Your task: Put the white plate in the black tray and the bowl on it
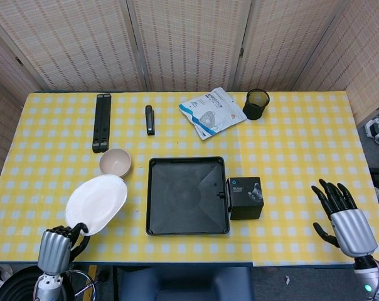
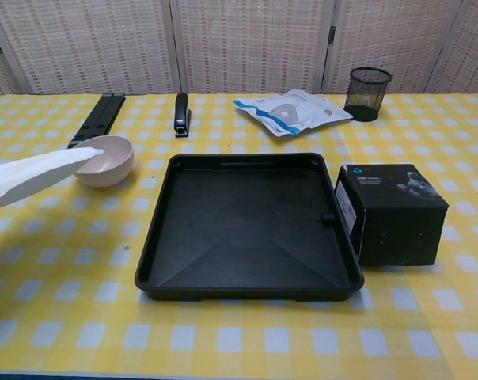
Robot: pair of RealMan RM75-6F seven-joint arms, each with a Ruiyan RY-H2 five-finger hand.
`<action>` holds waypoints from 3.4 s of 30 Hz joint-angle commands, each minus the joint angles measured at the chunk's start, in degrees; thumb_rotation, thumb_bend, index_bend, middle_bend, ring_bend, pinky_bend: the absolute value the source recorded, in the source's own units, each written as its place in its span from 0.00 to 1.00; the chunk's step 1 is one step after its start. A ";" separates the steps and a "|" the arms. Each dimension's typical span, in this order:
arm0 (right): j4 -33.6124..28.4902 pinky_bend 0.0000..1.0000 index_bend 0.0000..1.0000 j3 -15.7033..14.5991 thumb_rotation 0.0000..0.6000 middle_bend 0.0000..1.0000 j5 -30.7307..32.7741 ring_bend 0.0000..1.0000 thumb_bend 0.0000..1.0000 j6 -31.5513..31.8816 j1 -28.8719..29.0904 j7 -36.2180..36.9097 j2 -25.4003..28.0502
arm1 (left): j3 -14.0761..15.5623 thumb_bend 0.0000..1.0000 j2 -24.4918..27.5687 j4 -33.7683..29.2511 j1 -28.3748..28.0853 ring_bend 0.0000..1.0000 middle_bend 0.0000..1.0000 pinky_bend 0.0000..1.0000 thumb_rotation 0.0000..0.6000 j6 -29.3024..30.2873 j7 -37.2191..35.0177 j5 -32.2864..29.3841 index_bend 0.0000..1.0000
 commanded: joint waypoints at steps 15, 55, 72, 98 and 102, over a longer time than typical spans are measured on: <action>0.27 0.00 0.00 -0.56 1.00 0.00 -1.76 0.00 0.33 2.83 -1.13 3.67 1.58 | -1.32 0.50 -0.38 -17.84 -8.69 1.00 1.00 1.00 1.00 -10.85 10.59 5.65 0.66; 0.57 0.00 0.00 2.30 1.00 0.00 4.57 0.00 0.33 2.38 -2.35 5.15 2.27 | -7.48 0.49 -20.83 7.90 -22.61 1.00 1.00 1.00 1.00 -28.82 -1.00 -7.86 0.53; 0.97 0.00 0.00 2.45 1.00 0.00 2.99 0.00 0.33 5.59 -3.66 7.94 3.09 | -3.88 0.25 -12.78 -7.32 -21.97 1.00 1.00 1.00 1.00 -30.59 1.95 -8.74 0.18; 0.84 0.00 0.00 1.54 1.00 0.00 1.42 0.00 0.33 2.54 -2.35 5.58 2.32 | -11.17 0.44 1.18 -6.82 -20.13 1.00 1.00 1.00 1.00 -34.49 1.90 -22.03 0.42; 0.63 0.00 0.00 1.64 1.00 0.00 1.89 0.00 0.33 2.01 -2.16 4.97 2.16 | -11.98 0.48 0.21 -3.57 -21.02 1.00 1.00 1.00 1.00 -36.57 1.44 -23.87 0.43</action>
